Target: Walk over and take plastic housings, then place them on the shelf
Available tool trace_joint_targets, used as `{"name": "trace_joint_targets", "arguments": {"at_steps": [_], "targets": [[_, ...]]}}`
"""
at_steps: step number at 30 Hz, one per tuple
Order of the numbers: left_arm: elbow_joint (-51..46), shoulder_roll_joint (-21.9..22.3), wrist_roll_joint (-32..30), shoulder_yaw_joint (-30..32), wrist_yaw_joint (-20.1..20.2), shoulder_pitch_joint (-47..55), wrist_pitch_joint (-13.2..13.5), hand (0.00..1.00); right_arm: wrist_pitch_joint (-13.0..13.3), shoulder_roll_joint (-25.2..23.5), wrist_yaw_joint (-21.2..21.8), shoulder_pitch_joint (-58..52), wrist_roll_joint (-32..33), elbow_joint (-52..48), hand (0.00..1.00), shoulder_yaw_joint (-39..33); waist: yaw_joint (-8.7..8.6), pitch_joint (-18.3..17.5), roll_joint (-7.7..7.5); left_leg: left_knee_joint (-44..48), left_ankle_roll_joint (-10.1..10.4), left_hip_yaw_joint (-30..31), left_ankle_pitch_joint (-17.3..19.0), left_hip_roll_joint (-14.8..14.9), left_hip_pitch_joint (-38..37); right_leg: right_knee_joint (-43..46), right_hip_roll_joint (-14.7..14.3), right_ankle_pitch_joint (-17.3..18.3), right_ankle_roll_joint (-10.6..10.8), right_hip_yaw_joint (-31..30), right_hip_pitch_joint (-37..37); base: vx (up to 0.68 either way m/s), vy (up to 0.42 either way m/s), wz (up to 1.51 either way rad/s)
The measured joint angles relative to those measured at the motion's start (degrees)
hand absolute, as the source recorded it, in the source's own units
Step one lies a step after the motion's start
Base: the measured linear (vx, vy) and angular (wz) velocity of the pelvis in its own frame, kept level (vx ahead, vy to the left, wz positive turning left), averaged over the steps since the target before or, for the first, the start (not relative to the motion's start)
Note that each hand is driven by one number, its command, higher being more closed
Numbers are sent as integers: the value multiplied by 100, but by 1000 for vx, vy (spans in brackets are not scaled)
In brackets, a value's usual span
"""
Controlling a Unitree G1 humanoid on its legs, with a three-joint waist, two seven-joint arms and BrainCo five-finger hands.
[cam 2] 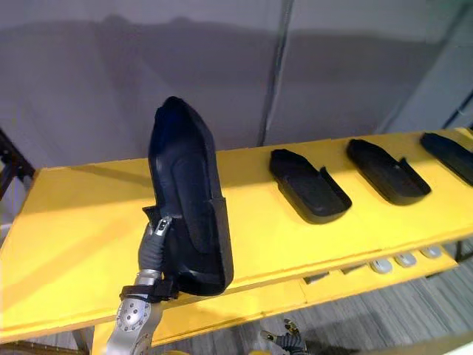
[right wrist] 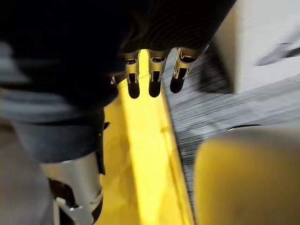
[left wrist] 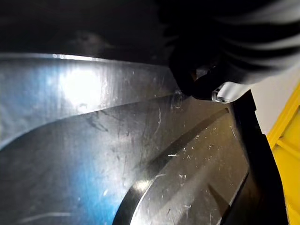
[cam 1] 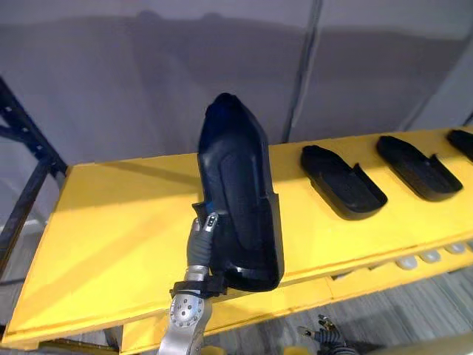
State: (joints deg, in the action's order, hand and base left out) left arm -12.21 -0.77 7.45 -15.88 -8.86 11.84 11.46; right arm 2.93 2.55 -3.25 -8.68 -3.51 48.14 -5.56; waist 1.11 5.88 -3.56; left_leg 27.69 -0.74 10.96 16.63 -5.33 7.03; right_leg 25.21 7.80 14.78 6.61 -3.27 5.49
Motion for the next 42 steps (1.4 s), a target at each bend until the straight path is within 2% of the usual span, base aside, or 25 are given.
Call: {"name": "trace_joint_targets", "arguments": {"at_steps": [1, 3, 4, 10, 14, 17, 18, 19, 20, 22, 25, 26, 27, 28, 29, 31, 32, 34, 35, 36, 38, 39, 40, 41, 42], "targets": [[-5, 15, 2, -4, 0, 25, 1, 100, 0, -23, -4, -5, 7, -67, 0, 0, 10, -39, 51, 8, 43, -71, 36, 151, 22, -105, -92, -34, -55, 66, -43, 128, -318, 21], [-6, 50, 7, -31, 14, 25, 0, 100, 3, -88, -9, -57, 119, -256, 0, 5, -41, -94, 87, -121, 208, -456, -2, 700, -1, -376, -313, -110, -178, 296, -226, 106, -240, 24], [-8, 77, 7, -53, 26, 34, 0, 100, 3, -84, -10, -64, 119, -268, 0, 3, -26, -101, 86, -179, 245, -461, -24, 738, -44, -422, -344, -127, -200, 308, -273, 116, -177, 21], [-13, 113, 17, -85, 29, 234, 0, 100, 7, -124, -19, -127, 119, -281, 0, 0, -12, -231, 12, -588, 384, -327, -206, 802, -246, -1106, -413, -352, -303, 580, -746, 89, -42, 18], [-29, 99, 10, -88, 4, 213, -5, 100, 10, -173, -41, -176, 118, -281, 0, 4, 51, -203, -182, -900, 477, -98, -625, 615, -91, -1249, -215, -408, -316, 1158, -800, -8, -36, 72], [-126, 98, 12, -69, -119, 165, -20, 100, 15, -176, -138, -162, 117, -270, 0, 5, 167, -143, -211, -971, 463, -197, -815, 634, 130, -1277, -160, -438, -357, 1523, -757, -93, -50, 70], [-168, 99, 7, -20, -199, 141, -19, 100, 15, -162, -169, -6, 112, -201, 0, 8, 158, -93, -219, -755, 331, -737, -664, 891, 235, -1248, -133, -454, -385, 1581, -744, -111, -21, 15], [-169, 106, 8, 1, -220, 104, -21, 100, 15, -157, -193, 60, 112, -197, 0, 11, 124, -64, -179, -478, 318, -989, -596, 1085, 293, -1204, -125, -450, -393, 1621, -747, -87, -15, 11], [-168, 113, 7, 62, -224, 74, -22, 100, 15, -123, -233, 142, 94, -187, 0, 7, 90, -15, -226, -80, 338, -1214, -489, 1367, 356, -1137, -66, -448, -395, 1628, -733, -80, 70, 4], [-164, 126, 5, 85, -253, 18, -21, 100, 15, -24, -297, 227, 58, -120, 0, 3, -50, -20, -223, 358, 426, -1239, -447, 1951, 284, -1066, 237, -466, -352, 1636, -690, -102, 226, 2], [-152, 210, 6, 84, -314, -4, -13, 100, 6, 138, -351, 225, -73, 103, 0, 0, -179, -118, -63, 68, 396, -1045, -635, 2334, 66, -1169, 466, -648, -7, 1623, -655, -49, 385, 10], [-97, 308, 8, 85, -354, -19, 1, 100, -4, 232, -352, 217, -136, 237, 0, -3, -226, -210, 107, -340, 713, -958, -766, 2352, -74, -1339, 527, -810, 276, 1634, -625, -13, 449, 27], [-36, 310, 8, 72, -392, -84, 12, 100, -13, 235, -352, 229, -136, 296, 0, -5, -293, -238, 151, -583, 1126, -991, -494, 2253, -136, -1495, 632, -953, 388, 1637, -646, -46, 722, 40], [59, 185, 21, 106, -469, -206, 14, 100, -20, 61, -344, 280, -137, 397, 0, 5, -326, -181, -2, -675, 1249, -1036, -278, 2064, -107, -1656, 838, -1156, 387, 1646, -656, -99, 691, 27], [190, -8, 39, 169, -521, -233, 14, 100, -44, -179, -326, 353, -137, 501, 0, 24, -256, -110, -124, -413, 1169, -1082, -250, 1857, -11, -1761, 979, -1510, 308, 1614, -669, -128, 648, 9], [286, -143, 32, 168, -538, -206, 6, 100, -43, -311, -310, 382, -137, 510, 0, 155, -216, -96, -129, -73, 1020, -1135, -105, 1798, 74, -1744, 1039, -1907, 270, 1512, -660, -158, 430, -14], [284, -151, 31, 135, -536, -213, 15, 100, -43, -339, -266, 394, -137, 499, 0, 249, -184, -91, -131, 122, 928, -1218, 24, 1751, 160, -1615, 1102, -2093, 168, 1412, -543, -212, 459, -26], [281, -151, 26, 73, -499, -177, 27, 100, -44, -338, -250, 465, -137, 447, 0, 259, -89, -85, -117, 202, 735, -1473, 144, 1673, 204, -1527, 1189, -2417, -281, 1406, -295, -195, 332, -48], [286, -147, 15, 92, -464, -71, 31, 100, -46, -323, -244, 517, -138, 384, 0, 357, -63, -45, -42, 157, 603, -1653, 136, 1658, 132, -942, 1112, -2056, -121, 1293, -108, -173, 266, -50], [288, -106, 6, 73, -441, 6, 10, 100, -48, -327, -218, 385, -138, 248, 0, 410, -84, -43, -47, 142, 474, -1705, 130, 1579, 70, 72, 881, -1216, 73, 1192, 37, -157, 236, -40], [263, -18, 9, 64, -426, 57, 10, 100, -47, -325, -217, 299, -137, 157, 0, 405, -73, -38, -66, 109, 370, -1726, 131, 1468, 11, 723, 463, -331, 131, 1017, 110, -82, 97, -10], [253, 23, 9, 34, -417, 57, 10, 100, -46, -313, -216, 258, -136, 133, 0, 409, -70, -42, -76, 47, 305, -1760, 88, 1326, -10, 800, 95, 157, 123, 731, 88, -53, 7, 0], [235, 64, 7, 9, -397, 57, 9, 100, -46, -300, -216, 205, -136, 61, 0, 416, -70, -44, -81, 17, 286, -1767, 57, 1225, 5, 689, -107, 391, -5, 541, 60, -42, -28, 8], [214, 120, 3, -22, -368, 57, 6, 100, -45, -275, -216, 160, -133, 18, 0, 426, -74, -65, -121, 14, 291, -1761, 33, 1132, 32, 509, -192, 576, -259, 423, -10, -41, -46, 12], [199, 206, -20, -77, -327, 81, -25, 100, -45, -212, -217, 141, -129, -7, 0, 424, -62, -56, -43, -18, 328, -1733, -7, 1131, 21, 474, -232, 567, -290, 406, -75, -30, -60, 18]]}}
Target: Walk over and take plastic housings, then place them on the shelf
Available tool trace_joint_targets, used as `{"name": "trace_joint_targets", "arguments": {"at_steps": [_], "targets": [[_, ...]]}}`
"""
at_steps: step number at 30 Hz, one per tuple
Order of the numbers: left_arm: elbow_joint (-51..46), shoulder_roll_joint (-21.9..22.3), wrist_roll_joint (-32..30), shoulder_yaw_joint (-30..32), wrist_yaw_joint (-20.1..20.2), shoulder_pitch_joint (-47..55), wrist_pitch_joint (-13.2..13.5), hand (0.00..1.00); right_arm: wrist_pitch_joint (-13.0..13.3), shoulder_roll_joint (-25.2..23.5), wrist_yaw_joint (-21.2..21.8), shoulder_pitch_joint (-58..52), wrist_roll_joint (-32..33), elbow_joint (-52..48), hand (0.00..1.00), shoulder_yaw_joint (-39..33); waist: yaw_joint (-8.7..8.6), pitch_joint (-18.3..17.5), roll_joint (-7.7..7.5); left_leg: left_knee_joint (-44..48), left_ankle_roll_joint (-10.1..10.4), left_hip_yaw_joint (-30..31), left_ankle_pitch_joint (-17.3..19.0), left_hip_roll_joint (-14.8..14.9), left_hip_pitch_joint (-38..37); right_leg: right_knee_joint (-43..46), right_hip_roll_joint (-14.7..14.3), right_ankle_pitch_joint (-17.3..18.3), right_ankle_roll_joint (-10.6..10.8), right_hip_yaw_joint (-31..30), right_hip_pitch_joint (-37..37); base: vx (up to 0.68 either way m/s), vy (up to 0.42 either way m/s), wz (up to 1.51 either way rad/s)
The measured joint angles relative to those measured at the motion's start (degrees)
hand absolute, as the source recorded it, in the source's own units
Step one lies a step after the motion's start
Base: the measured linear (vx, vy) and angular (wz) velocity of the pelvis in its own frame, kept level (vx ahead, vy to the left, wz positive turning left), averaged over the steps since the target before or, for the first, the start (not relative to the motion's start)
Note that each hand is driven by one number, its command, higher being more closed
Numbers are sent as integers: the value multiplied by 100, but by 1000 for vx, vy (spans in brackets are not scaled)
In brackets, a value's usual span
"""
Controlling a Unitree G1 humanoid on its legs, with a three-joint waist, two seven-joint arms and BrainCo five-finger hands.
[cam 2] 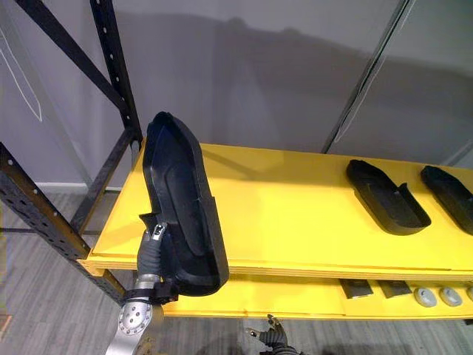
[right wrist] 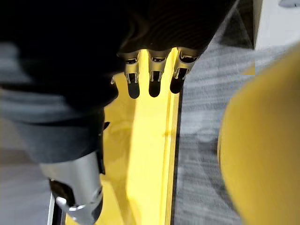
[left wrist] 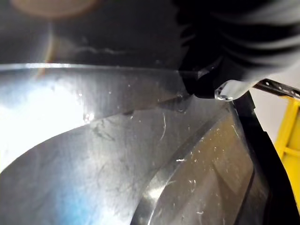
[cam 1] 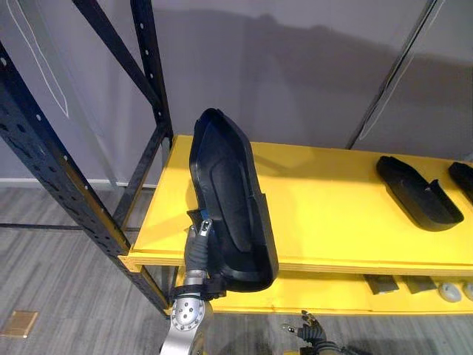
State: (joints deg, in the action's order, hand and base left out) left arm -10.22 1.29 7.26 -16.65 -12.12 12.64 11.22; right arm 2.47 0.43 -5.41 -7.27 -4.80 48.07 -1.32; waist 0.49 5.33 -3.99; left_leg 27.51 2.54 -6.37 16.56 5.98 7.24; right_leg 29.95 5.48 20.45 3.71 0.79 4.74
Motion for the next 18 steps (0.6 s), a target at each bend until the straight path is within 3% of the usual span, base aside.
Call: {"name": "trace_joint_targets", "arguments": {"at_steps": [4, 13, 16, 18], "targets": [[-8, 17, -207, -142, 138, -38, -40, 100, 1, -63, -3, -195, 124, -90, 0, -98, 29, -66, -46, -194, 160, 181, -177, 23, -98, -222, -31, -53, -89, 290, -266, 32, -57, 27], [0, 13, -346, 20, 127, -248, -185, 100, 1, -187, 3, -382, 121, -175, 0, -218, 33, -269, -64, -751, 188, -83, -383, 162, -512, -1026, -170, -548, -159, 119, -672, 63, 24, -11], [274, -27, -656, 326, 85, -854, -258, 100, 1, -195, 40, -424, 110, -136, 0, -258, 24, -343, -60, -1069, 162, -174, -558, 146, -643, -1304, -190, -790, -142, -15, -703, -31, 45, -15], [963, -179, -797, 676, -64, -1651, -370, 100, 0, -171, 104, -381, 99, 31, 0, -293, -83, -384, -63, -1437, 131, -183, -810, 102, -723, -1565, -191, -1008, -152, -38, -733, -91, 20, -2]]}}
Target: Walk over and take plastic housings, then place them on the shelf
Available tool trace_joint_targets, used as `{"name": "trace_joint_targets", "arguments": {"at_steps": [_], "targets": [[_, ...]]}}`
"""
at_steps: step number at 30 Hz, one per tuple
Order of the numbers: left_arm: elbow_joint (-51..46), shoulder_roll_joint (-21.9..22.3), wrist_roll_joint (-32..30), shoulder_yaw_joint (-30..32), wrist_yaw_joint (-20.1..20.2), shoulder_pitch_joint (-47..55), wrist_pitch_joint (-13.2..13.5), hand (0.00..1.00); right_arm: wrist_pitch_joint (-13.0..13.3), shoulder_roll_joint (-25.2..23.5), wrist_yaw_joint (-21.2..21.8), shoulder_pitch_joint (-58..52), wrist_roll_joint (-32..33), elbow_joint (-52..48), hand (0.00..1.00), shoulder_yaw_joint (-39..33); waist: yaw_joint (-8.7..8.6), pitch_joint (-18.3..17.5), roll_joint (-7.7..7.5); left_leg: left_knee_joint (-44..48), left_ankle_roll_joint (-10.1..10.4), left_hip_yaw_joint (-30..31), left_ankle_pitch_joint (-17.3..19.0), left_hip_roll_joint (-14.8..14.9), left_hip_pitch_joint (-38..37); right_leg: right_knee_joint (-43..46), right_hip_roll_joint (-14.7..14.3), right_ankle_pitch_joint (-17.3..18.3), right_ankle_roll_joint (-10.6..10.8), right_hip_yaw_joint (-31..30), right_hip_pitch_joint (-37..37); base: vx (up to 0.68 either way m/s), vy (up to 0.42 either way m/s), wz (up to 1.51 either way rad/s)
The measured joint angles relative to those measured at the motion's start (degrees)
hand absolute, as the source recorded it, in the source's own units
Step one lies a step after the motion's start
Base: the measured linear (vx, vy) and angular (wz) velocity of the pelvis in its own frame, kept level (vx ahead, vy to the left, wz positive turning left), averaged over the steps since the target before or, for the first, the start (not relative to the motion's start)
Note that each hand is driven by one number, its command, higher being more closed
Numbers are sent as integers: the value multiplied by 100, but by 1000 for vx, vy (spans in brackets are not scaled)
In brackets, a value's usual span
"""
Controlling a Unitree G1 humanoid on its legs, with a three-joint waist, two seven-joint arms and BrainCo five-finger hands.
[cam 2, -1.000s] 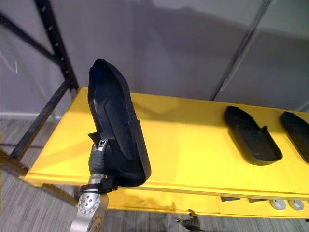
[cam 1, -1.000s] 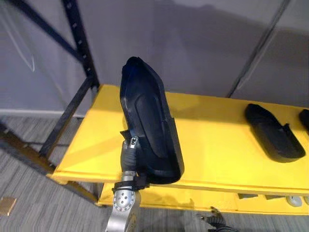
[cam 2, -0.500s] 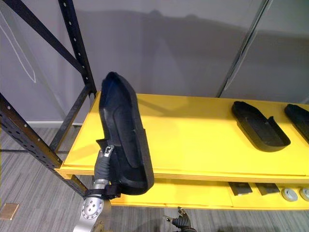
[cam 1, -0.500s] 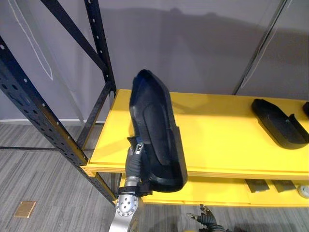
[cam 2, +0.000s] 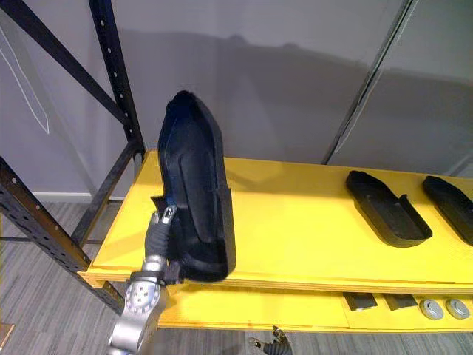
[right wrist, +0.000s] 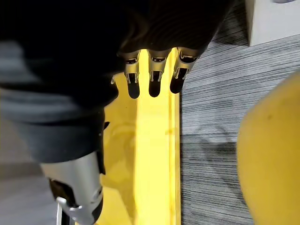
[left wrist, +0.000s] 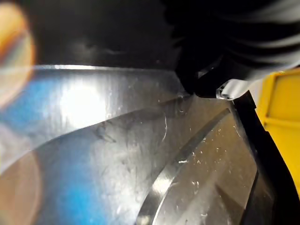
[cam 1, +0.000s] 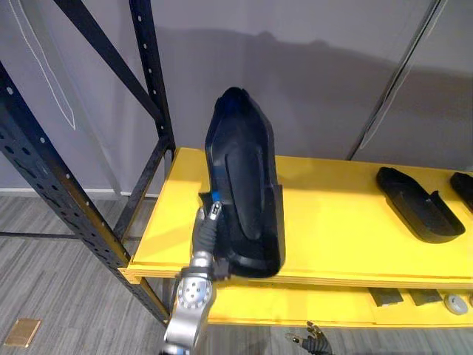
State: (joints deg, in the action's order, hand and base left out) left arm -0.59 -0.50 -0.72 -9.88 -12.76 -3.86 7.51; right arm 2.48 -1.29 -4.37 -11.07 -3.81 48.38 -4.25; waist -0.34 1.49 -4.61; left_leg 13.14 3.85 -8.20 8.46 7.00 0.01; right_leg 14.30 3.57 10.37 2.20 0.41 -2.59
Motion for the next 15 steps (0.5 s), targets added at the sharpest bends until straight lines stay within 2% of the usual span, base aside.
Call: {"name": "trace_joint_targets", "arguments": {"at_steps": [3, 5, 7, 10, 15], "targets": [[993, -305, -62, 523, -190, -705, -238, 100, 4, 17, 53, 140, -2, 159, 0, -12, -182, -7, 16, -672, 14, -158, -427, -33, -291, -375, -35, -274, 15, -150, -57, -118, -6, -24], [1469, -417, -63, 700, -288, -997, -359, 100, 4, 50, 94, 196, 0, 199, 0, -15, -255, -6, 28, -933, 23, -207, -621, -55, -363, -494, -39, -344, -21, -165, -44, -195, -36, -18], [2111, -541, -62, 863, -350, -1392, -509, 100, 5, 127, 144, 247, 1, 206, 0, -14, -405, 26, 83, -1347, 25, -199, -899, -90, -495, -538, -73, -434, -41, -155, 49, -243, -33, -1], [2732, -670, -60, 882, -349, -1746, -637, 100, 4, 191, 194, 266, 5, 197, 0, -7, -469, 44, 126, -1792, 53, -225, -1131, -87, -622, -614, -137, -457, -25, -193, 107, -198, -9, -3], [3499, -924, -55, 1073, -345, -2185, -793, 100, 7, 216, 235, 279, 5, 169, 0, -5, -562, 95, 142, -1830, 57, -256, -1154, -84, -506, -771, -207, -491, -20, -348, 187, -70, 10, -8]]}}
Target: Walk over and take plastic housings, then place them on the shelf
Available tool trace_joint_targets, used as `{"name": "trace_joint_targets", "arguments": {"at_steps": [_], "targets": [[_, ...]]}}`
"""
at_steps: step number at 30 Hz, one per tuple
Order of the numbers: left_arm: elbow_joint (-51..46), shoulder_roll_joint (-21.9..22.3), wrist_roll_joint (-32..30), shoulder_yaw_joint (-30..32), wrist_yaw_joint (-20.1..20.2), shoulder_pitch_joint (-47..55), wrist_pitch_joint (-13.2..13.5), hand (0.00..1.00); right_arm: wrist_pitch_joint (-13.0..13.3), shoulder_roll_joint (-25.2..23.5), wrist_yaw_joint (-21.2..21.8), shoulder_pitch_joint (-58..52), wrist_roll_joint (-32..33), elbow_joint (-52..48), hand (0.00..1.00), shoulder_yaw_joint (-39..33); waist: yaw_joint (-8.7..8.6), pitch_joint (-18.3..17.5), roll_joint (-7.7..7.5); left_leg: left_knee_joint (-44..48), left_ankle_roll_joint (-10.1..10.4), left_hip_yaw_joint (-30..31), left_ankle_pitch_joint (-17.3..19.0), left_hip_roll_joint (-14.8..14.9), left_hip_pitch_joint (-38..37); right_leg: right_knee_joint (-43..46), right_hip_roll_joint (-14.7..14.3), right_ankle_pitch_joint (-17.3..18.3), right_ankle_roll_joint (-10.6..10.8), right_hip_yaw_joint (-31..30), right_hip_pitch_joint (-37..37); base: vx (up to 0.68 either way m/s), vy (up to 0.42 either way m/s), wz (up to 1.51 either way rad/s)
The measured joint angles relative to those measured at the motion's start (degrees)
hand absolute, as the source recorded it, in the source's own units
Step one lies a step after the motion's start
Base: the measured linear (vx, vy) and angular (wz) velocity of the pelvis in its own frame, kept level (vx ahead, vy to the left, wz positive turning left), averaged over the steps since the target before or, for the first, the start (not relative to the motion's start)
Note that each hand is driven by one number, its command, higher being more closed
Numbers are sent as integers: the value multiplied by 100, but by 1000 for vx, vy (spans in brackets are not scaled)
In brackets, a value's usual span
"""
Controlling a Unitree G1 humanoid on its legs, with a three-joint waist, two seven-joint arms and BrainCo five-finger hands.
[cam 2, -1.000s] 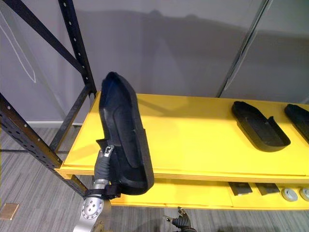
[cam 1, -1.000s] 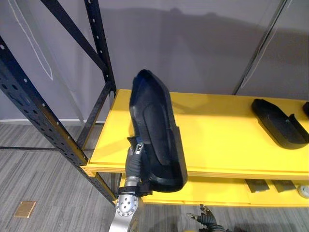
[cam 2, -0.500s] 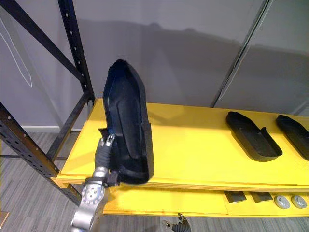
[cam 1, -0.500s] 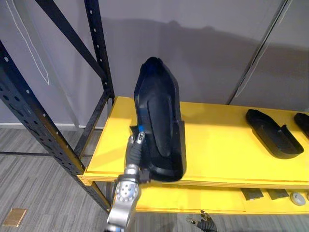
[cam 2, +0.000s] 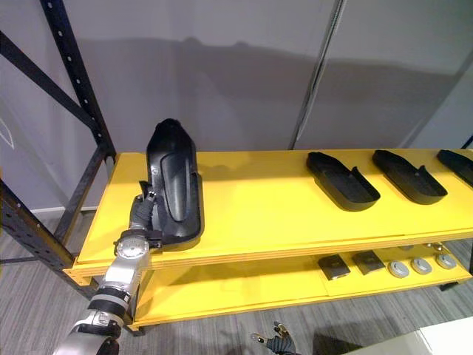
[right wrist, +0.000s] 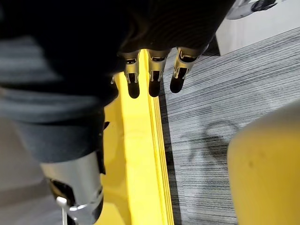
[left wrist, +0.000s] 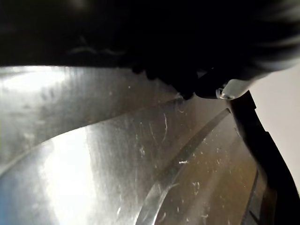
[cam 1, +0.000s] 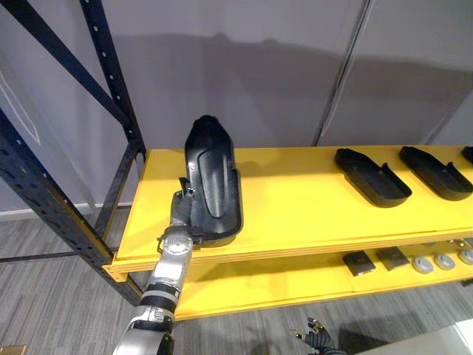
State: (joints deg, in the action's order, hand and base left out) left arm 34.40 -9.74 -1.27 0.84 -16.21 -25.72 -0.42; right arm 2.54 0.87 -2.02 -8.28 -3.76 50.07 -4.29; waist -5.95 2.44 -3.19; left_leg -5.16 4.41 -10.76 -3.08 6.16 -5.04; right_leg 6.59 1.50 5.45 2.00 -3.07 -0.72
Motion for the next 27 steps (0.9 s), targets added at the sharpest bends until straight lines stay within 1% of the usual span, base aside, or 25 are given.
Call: {"name": "trace_joint_targets", "arguments": {"at_steps": [1, 3, 5, 6, 8, 12, 15, 18, 21, 24, 26, 27], "targets": [[137, -44, -2, -3, -1, -115, -39, 100, 1, 2, 8, 4, 0, -3, 0, 0, 2, 16, -8, 2, -1, -2, 1, -11, 60, -17, -11, -1, -1, -69, 56, 0, 0, 0], [416, -100, -2, -5, 1, -297, -51, 100, 4, 2, 39, 31, 1, 1, 0, -3, -23, 28, -42, 22, 10, 3, -1, -57, 143, -14, -6, -43, -38, -123, 131, 66, 25, 4], [693, -149, -22, -6, -13, -468, -42, 100, 5, 6, 46, 85, 1, 50, 0, -9, -63, 35, -41, 25, -21, 17, -14, -79, 160, -12, 10, -93, -57, -124, 137, 119, 17, 5], [803, -199, -8, 2, -20, -642, -40, 0, 7, 9, 47, 126, 0, 112, 0, -9, -75, 37, -44, 27, -19, 27, -10, -81, 162, -26, 9, -94, -56, -119, 117, 138, 9, 4], [1167, -266, -9, 3, -17, -1035, -59, 0, 11, 34, 48, 190, 1, 167, 0, -10, -98, 88, -50, 28, -5, 26, 7, -71, 171, -67, -1, -95, -56, -119, 70, 138, 0, 0], [1410, -275, -11, 16, 1, -1437, -58, 0, 88, 84, 47, 244, 2, 167, 0, -9, -147, 212, -48, 92, 2, -12, 97, -50, 173, -101, -10, -96, -57, -142, 55, 59, 7, -6], [1459, -243, -10, 17, 14, -1560, -56, 0, 97, 139, 43, 246, 2, 175, 0, -11, -169, 241, -35, 164, -17, -46, 215, -40, 168, -101, -16, -96, -58, -258, 61, 18, 29, -14], [1582, -216, -8, 46, 10, -1650, -37, 0, 103, 216, 39, 246, 2, 224, 0, -12, -183, 257, -32, 179, -52, -105, 255, -72, 154, -106, 15, -96, -58, -286, 70, -23, 41, -11], [1577, -169, 5, 152, -15, -1652, -23, 0, 105, 303, 34, 239, -3, 334, 0, -9, -240, 279, -33, 181, -63, -105, 261, -111, 148, -111, 53, -96, -58, -287, 64, -51, 44, -2], [1487, -77, 10, 214, -70, -1649, -36, 0, 100, 373, 28, 83, -6, 407, 0, -9, -244, 335, -29, 180, -72, -95, 255, -135, 131, -115, 73, -96, -57, -285, 43, -54, 31, 0], [1252, 29, 34, 225, -194, -1551, -54, 0, 92, 382, 27, 2, -7, 465, 0, -4, -242, 358, -21, 177, -81, -88, 247, -140, 125, -115, 75, -96, -57, -282, 37, -43, 21, 1], [983, 106, 137, 224, -259, -1420, -55, 0, 87, 385, 24, -24, -5, 476, 0, -9, -242, 362, -17, 173, -84, -83, 244, -140, 117, -117, 73, -96, -57, -279, 26, 0, 0, 0]]}}
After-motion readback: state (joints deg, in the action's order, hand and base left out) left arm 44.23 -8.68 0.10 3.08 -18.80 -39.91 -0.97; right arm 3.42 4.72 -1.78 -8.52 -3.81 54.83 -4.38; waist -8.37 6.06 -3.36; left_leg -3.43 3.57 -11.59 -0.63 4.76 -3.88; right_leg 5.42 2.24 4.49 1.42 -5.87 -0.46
